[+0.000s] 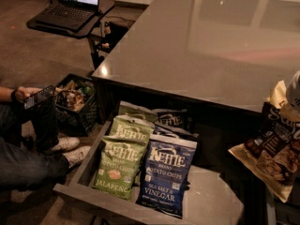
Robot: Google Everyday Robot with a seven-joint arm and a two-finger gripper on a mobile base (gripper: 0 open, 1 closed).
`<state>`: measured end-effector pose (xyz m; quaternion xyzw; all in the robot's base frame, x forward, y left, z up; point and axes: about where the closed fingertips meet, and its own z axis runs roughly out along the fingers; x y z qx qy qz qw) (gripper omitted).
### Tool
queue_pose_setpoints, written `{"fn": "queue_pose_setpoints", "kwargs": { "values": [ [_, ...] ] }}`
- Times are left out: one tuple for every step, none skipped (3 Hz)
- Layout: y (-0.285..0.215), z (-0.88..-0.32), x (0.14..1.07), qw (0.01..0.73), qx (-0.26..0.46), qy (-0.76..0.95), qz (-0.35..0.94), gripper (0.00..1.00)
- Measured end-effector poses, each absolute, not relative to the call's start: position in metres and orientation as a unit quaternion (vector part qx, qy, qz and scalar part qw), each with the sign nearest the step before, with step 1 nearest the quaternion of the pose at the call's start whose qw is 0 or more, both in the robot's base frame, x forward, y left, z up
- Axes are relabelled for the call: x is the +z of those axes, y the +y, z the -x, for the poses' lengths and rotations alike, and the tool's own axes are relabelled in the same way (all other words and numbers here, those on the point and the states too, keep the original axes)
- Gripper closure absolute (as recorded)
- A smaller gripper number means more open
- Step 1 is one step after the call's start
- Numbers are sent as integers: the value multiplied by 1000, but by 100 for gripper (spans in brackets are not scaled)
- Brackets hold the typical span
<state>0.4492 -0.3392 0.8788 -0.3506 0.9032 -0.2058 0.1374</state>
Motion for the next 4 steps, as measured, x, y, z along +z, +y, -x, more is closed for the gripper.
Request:
{"fn": "queue_pose_setpoints", "kwargs": {
  "values": [
    [-343,-442,897,123,-213,903,352,100],
    [-349,-421,927,103,-220,904,351,100],
    [-348,-399,946,84,-213,907,354,100],
    [-348,-396,946,79,-212,908,353,100]
  ]
}}
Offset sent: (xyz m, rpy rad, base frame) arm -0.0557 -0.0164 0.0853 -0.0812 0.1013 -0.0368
